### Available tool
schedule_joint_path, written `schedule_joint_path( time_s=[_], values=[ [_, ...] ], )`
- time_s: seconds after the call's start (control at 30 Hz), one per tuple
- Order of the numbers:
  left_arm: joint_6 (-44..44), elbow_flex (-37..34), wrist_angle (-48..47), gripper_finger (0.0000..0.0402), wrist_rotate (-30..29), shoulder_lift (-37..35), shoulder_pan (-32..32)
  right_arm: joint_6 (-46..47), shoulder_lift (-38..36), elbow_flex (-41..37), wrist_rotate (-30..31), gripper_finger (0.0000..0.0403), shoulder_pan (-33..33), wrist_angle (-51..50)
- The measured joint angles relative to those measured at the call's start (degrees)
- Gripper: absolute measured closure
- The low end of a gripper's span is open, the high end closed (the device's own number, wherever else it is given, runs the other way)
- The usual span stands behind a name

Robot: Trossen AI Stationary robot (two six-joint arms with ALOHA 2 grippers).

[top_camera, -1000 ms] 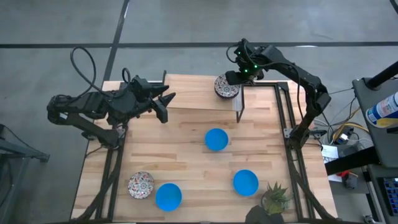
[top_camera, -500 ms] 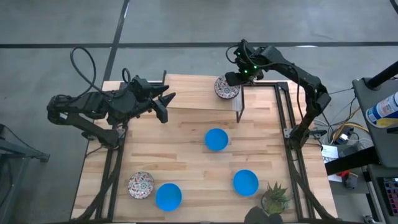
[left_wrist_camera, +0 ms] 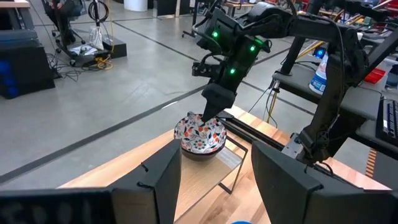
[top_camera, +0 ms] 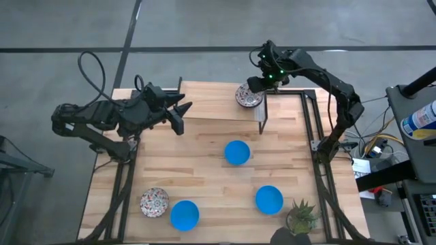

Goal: Pick & Place Mini bowls
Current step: Stack the top white bowl on the other white bowl on the shelf, then stack the white bowl on the other white bowls on the shelf

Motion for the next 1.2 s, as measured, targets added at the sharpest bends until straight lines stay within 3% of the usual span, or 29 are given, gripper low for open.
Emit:
schedule_joint_path(
  time_s=[0.27, 0.4, 0.83, 1.2],
  values=[
    [-0.1, 0.0, -1.0, 0.0214, 0.3, 0.0, 0.0, -0.6, -0.3, 1.1, 1.7, 0.0260, 0.4, -0.1],
    [-0.6, 0.0, -3.6, 0.0214, 3.5, 0.0, 0.0, -1.3, -2.0, 2.9, 4.5, 0.0264, 1.0, 0.0],
    [-8.6, 0.0, -18.4, 0.0214, 9.5, 0.0, 0.0, -6.5, -5.3, 7.8, 7.5, 0.0270, 6.8, 2.2],
    [-10.5, 0.0, -22.9, 0.0214, 11.6, 0.0, 0.0, 2.0, -6.1, 8.3, 6.5, 0.0275, 8.4, 3.7]
  ],
)
